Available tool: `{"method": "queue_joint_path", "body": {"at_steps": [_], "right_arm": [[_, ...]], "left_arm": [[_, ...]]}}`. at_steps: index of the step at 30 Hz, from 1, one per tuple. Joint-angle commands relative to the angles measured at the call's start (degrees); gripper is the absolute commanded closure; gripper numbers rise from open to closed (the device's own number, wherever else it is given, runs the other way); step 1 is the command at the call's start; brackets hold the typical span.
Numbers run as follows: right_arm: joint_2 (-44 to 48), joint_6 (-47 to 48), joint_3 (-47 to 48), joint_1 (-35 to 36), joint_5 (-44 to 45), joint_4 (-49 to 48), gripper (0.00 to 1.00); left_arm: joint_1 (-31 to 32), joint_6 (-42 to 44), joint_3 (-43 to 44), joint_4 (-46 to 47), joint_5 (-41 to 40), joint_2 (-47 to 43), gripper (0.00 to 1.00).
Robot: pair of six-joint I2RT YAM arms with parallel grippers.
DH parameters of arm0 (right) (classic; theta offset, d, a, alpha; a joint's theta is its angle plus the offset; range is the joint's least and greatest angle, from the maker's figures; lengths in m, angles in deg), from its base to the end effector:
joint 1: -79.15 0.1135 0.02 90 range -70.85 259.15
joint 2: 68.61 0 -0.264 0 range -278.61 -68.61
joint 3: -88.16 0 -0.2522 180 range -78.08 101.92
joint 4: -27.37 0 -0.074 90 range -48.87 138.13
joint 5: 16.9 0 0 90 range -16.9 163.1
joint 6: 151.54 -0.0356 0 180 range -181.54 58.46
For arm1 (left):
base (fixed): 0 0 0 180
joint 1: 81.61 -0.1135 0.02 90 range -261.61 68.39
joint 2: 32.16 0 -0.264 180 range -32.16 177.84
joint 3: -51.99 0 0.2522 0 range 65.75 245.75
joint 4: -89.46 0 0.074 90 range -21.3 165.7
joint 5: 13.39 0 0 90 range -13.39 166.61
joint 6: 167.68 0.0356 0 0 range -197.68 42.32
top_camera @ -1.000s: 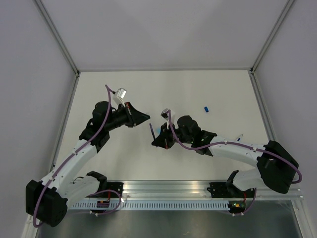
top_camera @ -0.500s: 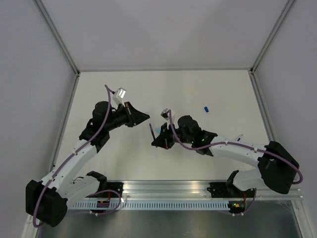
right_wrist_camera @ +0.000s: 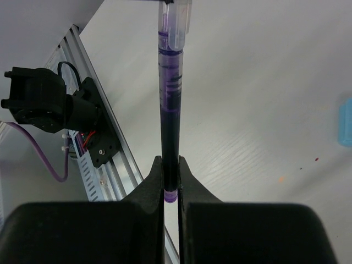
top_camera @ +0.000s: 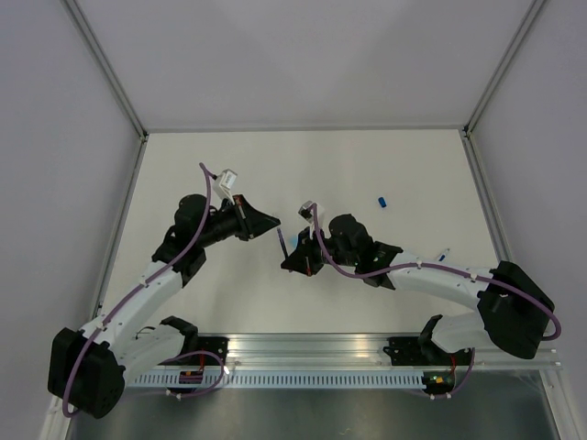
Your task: Insert the pens into the pen caps
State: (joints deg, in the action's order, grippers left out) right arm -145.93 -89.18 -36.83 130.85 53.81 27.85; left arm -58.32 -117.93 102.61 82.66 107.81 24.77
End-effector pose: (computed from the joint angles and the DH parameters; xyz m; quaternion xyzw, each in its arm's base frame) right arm 0.1733 0.2385 0.2336 -0.2618 0.7837 0.4557 0.3309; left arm 0.2024 -0.1072 0.2833 0.0541 0.7708 -0.4944 0.3982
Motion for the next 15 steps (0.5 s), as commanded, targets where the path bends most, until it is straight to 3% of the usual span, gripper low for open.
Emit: {"method": "queue_joint_path", "body": {"at_steps": [1, 15], "right_arm": [[1.0, 0.0, 0.3, 0.2, 1.4, -3.9, 1.00], [2.4, 0.4, 0.1, 0.2, 4.5, -3.0, 1.00]], "left_arm": [[0.7, 1.0, -1.2, 4.1, 2.5, 0.0, 0.98], [2.8, 2.6, -5.8, 7.0, 6.1, -1.6, 0.97]]}}
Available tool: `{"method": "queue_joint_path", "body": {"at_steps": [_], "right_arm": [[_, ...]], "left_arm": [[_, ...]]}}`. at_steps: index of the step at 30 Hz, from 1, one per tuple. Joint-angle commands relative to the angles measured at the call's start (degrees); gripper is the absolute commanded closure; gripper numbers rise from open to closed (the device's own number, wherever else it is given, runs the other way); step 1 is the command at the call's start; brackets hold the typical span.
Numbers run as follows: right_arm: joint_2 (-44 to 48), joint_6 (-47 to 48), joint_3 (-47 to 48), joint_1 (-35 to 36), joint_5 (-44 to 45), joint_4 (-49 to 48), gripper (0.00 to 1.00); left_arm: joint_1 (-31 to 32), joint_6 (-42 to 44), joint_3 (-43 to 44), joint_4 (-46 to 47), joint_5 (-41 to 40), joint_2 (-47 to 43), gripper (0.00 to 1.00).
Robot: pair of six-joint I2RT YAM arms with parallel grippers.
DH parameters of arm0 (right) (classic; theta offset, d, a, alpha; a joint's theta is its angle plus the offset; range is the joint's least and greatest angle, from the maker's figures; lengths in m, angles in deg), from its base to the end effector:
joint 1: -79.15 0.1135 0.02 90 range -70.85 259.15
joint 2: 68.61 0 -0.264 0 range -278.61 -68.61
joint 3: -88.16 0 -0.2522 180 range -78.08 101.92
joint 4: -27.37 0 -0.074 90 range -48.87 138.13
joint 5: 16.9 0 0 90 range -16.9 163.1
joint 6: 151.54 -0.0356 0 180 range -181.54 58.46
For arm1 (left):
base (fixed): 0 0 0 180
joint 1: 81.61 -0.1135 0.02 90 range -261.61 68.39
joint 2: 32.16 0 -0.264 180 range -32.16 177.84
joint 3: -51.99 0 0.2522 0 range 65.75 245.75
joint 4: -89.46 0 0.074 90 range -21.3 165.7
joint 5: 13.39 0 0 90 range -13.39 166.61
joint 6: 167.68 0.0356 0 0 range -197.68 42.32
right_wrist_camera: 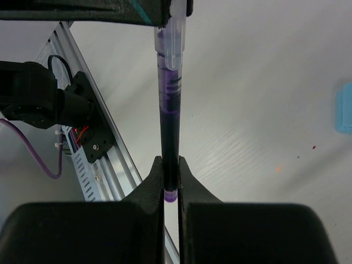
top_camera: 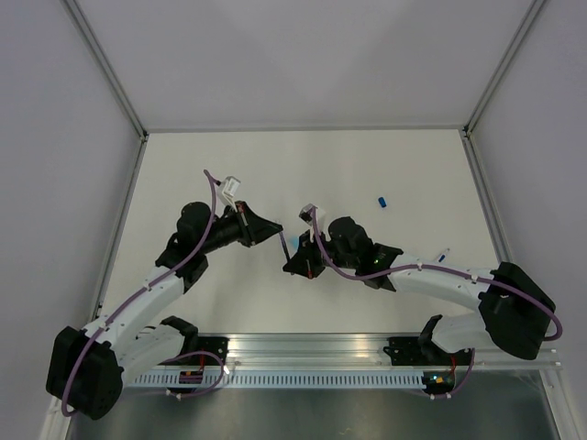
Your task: Insert the pens into the pen caps
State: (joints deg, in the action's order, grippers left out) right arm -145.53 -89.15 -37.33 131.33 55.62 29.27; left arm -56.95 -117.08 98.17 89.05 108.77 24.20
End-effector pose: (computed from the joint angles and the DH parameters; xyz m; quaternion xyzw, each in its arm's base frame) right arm 0.1705 0.2371 0.2301 -0.2572 0.7938 0.4418 0.3294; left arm 0.1960 -0.1108 0.2696 0.0807 0.7558 -0.5062 0.4074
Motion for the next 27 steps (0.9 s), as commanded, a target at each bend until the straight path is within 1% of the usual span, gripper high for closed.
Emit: {"method": "queue_joint_path", "body": {"at_steps": [1, 2, 4, 5, 7, 8, 15, 24, 27], "right_arm": [[2.1, 0.7, 0.6, -0.2, 2.4, -4.3, 1.00], [2.2, 0.9, 0.6, -0.2, 2.0, -4.4, 1.00], [2.3, 1.2, 0.6, -0.2, 0.6, -4.6, 1.00], [2.3, 1.1, 0.6, -0.3, 0.1, -4.9, 1.00], [2.7, 1.0, 0.2, -0.2, -1.4, -5.5, 1.00], [2.9, 1.0, 0.1, -0.3, -1.8, -5.7, 1.00], [4.4, 1.1, -0.1, -0.2, -5.0, -5.9, 1.00], [4.2, 1.3, 0.1, 1.0, -6.0, -5.9, 1.00], [4.3, 1.2, 0.1, 1.2, -6.1, -5.8, 1.00]], "left_arm": [[1.4, 1.9, -1.4, 0.5, 5.3, -1.0, 0.94], [1.4, 1.9, -1.4, 0.4, 5.1, -1.0, 0.86], [1.4, 1.7, -1.1, -0.1, 4.8, -1.5, 0.74], [1.4, 1.6, -1.0, -0.2, 4.6, -1.8, 0.61], [1.4, 1.3, -0.3, -0.9, 4.0, -2.6, 0.52], [1.4, 1.3, 0.0, -1.3, 4.0, -2.8, 0.45], [1.4, 3.0, 4.3, -6.7, 1.8, -4.2, 0.31], [1.4, 2.7, 10.1, -8.5, 0.5, -3.4, 0.29], [1.4, 2.8, 11.3, -8.9, 1.2, -2.9, 0.32]]}}
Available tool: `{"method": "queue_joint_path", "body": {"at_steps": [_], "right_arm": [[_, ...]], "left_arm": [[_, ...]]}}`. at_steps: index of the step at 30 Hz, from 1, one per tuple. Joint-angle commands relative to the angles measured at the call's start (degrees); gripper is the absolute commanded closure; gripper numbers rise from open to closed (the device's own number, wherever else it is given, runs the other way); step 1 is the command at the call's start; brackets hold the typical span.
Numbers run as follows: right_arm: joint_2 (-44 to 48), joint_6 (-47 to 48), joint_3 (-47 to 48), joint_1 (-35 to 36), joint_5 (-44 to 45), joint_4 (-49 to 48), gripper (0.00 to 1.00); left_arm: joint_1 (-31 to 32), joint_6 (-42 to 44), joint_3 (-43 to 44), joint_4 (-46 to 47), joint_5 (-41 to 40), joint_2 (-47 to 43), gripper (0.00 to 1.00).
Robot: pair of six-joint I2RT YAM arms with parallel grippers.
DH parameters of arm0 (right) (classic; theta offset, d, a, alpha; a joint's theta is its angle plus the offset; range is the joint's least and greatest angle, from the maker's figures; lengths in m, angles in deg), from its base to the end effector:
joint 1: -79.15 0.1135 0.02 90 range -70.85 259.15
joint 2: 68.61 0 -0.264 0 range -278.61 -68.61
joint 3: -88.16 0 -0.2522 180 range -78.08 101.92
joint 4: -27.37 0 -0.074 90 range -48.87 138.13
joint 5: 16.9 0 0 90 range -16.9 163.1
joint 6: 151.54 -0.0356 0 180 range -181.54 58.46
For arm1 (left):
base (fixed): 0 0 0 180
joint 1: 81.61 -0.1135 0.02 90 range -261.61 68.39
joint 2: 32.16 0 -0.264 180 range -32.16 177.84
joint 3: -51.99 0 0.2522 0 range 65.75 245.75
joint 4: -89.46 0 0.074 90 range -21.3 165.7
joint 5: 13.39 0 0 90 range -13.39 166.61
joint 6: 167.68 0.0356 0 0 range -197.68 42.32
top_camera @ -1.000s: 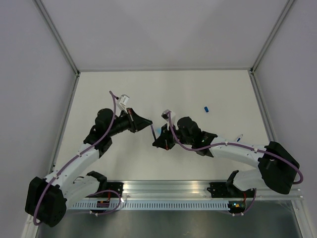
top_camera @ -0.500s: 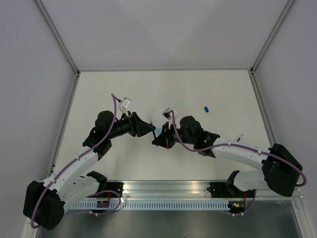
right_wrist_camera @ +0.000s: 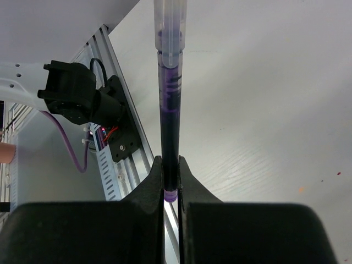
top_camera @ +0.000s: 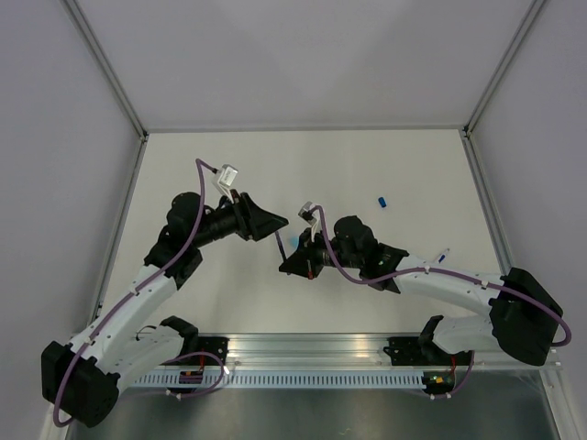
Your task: Insert the pens into the pen caps
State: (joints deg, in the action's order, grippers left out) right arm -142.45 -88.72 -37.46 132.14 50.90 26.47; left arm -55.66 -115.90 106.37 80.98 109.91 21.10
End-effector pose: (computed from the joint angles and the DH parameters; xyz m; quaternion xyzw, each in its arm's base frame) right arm 0.1612 0.2362 0.2490 -0.2875 0.7515 0.4885 0.3377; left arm 0.1867 -0.1126 0.3167 0.1112 0.7356 -0.5183 0.4217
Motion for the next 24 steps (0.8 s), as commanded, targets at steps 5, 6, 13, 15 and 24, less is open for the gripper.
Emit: {"method": "queue_joint_path", "body": {"at_steps": [5, 6, 13, 15, 24], "right_arm": [[1.7, 0.5, 0.2, 0.4, -1.4, -3.0, 1.00], [1.9, 0.5, 0.2, 0.4, -1.4, -3.0, 1.00], [2.2, 0.5, 0.2, 0.4, -1.3, -2.9, 1.00], [2.1, 0.5, 0.2, 0.4, -1.5, -3.1, 1.00], [4.8, 1.8, 2.4, 0.4, 2.5, -1.7, 1.00]], "left_arm": [[0.1, 1.9, 2.4, -0.7, 0.6, 0.0, 0.46], [0.1, 1.8, 1.4, -0.4, 0.9, -0.1, 0.51], [0.1, 0.5, -4.6, 4.6, 3.3, -0.6, 0.79], [0.1, 0.2, -5.8, 6.0, 3.8, -0.7, 0.90], [0.2, -3.5, -10.7, 10.4, 6.9, -4.1, 0.98]]}}
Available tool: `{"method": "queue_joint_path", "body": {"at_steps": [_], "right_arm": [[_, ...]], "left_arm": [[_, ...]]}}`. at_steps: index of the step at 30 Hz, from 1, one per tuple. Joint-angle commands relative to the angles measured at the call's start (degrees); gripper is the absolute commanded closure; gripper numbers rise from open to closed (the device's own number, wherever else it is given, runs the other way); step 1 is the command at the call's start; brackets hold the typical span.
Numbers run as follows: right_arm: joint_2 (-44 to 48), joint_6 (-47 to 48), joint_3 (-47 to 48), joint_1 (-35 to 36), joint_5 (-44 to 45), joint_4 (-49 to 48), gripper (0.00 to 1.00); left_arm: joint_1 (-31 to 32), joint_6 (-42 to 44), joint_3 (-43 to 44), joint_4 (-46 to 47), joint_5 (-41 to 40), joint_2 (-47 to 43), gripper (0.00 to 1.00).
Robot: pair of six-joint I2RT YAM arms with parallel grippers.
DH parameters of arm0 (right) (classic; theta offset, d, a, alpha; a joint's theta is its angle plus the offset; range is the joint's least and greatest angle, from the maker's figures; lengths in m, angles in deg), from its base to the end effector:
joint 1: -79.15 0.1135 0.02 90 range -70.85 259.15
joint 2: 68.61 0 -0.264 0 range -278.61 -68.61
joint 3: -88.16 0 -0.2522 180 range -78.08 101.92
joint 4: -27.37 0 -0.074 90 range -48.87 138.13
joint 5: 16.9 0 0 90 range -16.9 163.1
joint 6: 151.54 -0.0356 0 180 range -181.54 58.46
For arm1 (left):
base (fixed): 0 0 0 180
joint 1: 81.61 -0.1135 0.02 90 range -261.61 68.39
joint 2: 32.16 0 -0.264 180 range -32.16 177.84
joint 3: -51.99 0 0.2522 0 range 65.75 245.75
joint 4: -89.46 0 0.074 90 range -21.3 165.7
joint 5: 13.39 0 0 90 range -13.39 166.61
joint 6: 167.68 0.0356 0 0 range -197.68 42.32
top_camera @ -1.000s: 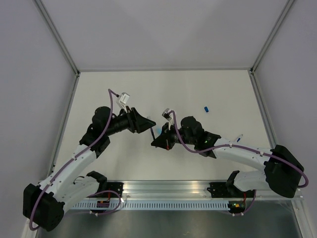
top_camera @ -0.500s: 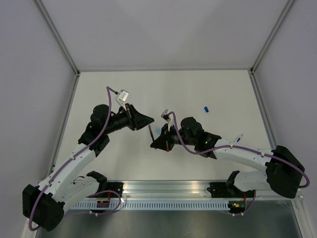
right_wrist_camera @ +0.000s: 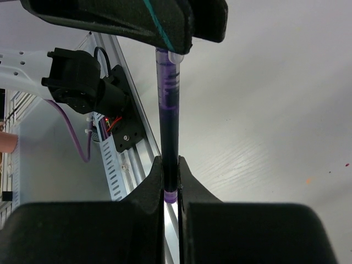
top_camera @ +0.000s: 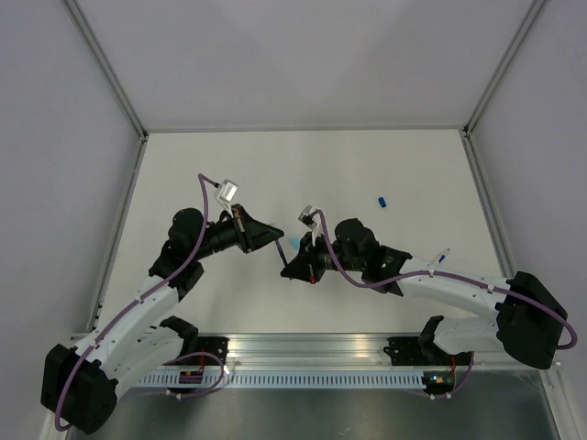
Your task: Insert the pens into the pen caps
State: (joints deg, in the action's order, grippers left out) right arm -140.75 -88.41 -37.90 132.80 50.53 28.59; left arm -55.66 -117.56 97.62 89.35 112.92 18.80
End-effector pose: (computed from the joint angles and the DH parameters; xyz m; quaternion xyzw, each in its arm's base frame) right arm 0.1546 0.2331 0.2505 -0.2953 0.7525 0.4880 0.3291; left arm 0.1770 -0.1096 0.2854 0.1228 0.7233 -0.5409 0.4114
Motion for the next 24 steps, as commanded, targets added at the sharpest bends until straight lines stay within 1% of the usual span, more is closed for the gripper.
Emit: {"method": "queue_joint_path", "body": {"at_steps": [1, 6, 14, 24], "right_arm": [[3.1, 2.3, 3.8, -0.3, 4.4, -2.1, 1.00], [2.1, 2.9, 10.3, -0.3, 6.6, 0.9, 1.00], [-0.9, 3.7, 15.4, -2.1, 10.1, 0.4, 1.00], [-5.5, 4.4, 22.7, -8.1, 3.9, -1.3, 1.00]], "left_arm": [[0.2, -2.2, -2.3, 2.5, 4.2, -2.5, 0.98], [0.3, -3.9, -5.1, 5.3, 5.0, -3.4, 0.98], [1.3, -5.3, -8.7, 9.4, 3.2, -3.7, 0.98], [3.1, -7.9, -13.1, 16.1, 3.5, -2.7, 0.98]]}}
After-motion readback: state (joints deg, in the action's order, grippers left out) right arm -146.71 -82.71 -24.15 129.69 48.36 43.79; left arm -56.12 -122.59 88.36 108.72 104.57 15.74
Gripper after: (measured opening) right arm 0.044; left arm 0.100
